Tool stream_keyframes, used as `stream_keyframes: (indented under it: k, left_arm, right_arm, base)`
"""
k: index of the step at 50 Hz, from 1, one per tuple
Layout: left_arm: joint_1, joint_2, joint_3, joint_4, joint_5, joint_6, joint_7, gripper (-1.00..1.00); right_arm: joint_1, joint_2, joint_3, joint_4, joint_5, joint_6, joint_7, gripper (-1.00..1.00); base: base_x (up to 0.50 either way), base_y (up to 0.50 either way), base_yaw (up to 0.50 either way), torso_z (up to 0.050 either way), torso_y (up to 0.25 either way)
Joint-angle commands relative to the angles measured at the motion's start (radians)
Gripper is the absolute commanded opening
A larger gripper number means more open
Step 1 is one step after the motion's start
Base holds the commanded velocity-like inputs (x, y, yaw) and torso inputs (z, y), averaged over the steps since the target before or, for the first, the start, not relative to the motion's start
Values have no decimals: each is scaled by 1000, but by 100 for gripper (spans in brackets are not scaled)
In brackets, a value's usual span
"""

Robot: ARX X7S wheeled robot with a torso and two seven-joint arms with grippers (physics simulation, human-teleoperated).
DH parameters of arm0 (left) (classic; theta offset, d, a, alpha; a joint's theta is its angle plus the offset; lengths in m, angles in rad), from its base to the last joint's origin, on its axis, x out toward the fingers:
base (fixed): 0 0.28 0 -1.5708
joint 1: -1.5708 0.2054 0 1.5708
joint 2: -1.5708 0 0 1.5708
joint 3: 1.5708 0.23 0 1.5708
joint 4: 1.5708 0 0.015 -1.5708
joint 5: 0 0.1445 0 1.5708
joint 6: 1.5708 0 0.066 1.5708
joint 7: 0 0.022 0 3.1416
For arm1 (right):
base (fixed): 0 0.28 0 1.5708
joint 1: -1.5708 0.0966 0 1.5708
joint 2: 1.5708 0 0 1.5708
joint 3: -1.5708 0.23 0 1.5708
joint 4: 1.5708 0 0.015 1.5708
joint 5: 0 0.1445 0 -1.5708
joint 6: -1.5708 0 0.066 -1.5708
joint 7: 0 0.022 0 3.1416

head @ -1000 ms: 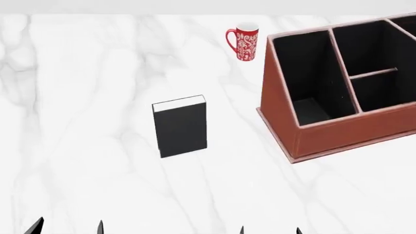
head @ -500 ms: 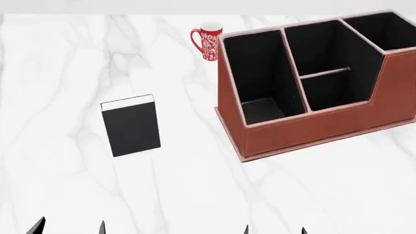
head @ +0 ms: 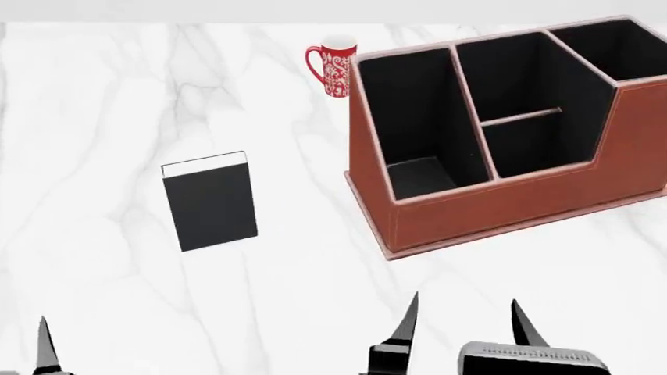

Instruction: Pick up the book and place it in the right compartment of the caddy.

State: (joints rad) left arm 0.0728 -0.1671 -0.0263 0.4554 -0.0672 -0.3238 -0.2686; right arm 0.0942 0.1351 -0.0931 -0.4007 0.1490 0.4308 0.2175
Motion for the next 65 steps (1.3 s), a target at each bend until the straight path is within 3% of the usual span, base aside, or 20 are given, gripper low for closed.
stream_keyframes:
  k: [1,3,9,14,25,35,44,65]
  left_arm:
    - [79,-34,-298,336,-53,-258,-110,100]
    - [90,-34,-332,351,-65,-265,-114,100]
    - [184,-36,-673,465,-136,-347,-139,100]
    - [205,-44,-768,486,-165,-381,-134,100]
    - [274,-10,-1183,478,-326,-396,-70,100]
    - [335,8,-1410,447,-405,-388,-18,100]
    - [317,20,-1342,437,-364,-360,-29,100]
    - [323,14,-1348,455,-379,-366,-28,100]
  right_arm:
    - [163,20,32,-174,48,275,45,100]
    - [180,20,31,-176,49,287,49,100]
    - [275,8,27,-158,61,363,67,100]
    - [312,3,28,-150,66,390,79,100]
    - [453,-10,24,-134,73,483,117,100]
    - [544,-11,14,-98,87,537,122,100]
    - [578,0,13,-114,120,567,102,100]
    - [695,1,36,-133,170,690,117,100]
  base:
    - [0,0,0,0,0]
    - [0,0,0,0,0]
    - [0,0,0,0,0]
    - [0,0,0,0,0]
    - [0,0,0,0,0]
    - [0,0,0,0,0]
    - [329,0,0,0,0]
    - [500,0,0,0,0]
